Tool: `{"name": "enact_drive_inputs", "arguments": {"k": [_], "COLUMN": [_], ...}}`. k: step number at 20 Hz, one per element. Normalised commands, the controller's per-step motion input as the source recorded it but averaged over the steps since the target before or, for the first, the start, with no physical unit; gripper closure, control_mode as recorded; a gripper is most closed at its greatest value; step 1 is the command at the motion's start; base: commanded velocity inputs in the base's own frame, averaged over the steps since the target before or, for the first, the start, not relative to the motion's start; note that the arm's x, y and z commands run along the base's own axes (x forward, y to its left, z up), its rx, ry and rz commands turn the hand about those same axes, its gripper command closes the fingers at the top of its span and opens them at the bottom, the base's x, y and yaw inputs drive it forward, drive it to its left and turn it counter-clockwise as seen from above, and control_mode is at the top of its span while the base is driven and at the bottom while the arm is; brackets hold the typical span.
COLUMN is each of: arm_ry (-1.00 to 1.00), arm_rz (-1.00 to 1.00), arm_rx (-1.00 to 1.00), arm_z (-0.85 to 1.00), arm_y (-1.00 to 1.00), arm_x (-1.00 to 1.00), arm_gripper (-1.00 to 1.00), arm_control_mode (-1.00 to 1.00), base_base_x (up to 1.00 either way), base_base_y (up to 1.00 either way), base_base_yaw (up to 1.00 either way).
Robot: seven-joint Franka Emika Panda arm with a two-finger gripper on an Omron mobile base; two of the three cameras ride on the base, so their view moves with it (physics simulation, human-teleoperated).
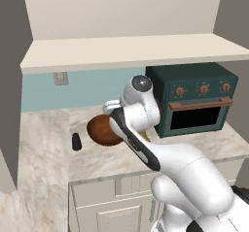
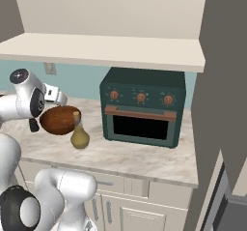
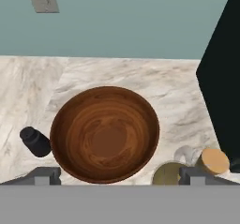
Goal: Retrieve the bottle and the shaker from the cabinet and place them next to the mixing bowl on the counter. Then add garlic from the fridge to the mixing bowl.
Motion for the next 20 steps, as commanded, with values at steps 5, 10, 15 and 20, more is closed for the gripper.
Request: {"name": "enact_drive_inputs", "arguments": {"k": [5,10,15,20], "arm_ry": [0.00,-0.02,0.00,0.00], "arm_rz": [0.00,0.00,0.01,0.00], "arm_rx": [0.09,0.14,0.07,0.04], "arm_z": [0.48,0.54,0.61,0.41], "arm_y": [-0.90,-0.69,-0.47,-0.50], "arm_x": [-0.05,-0.41,-0.87,-0.96], "arm_gripper": [-1.00,-1.00,-1.00,-1.00], "arm_control_mode": [-1.00,-1.00,-1.00,-1.00], "base_base_x": [0.00,0.00,0.00,0.00], "base_base_y": [0.00,0.00,0.00,0.00], "base_base_yaw": [0.00,0.00,0.00,0.00]}}
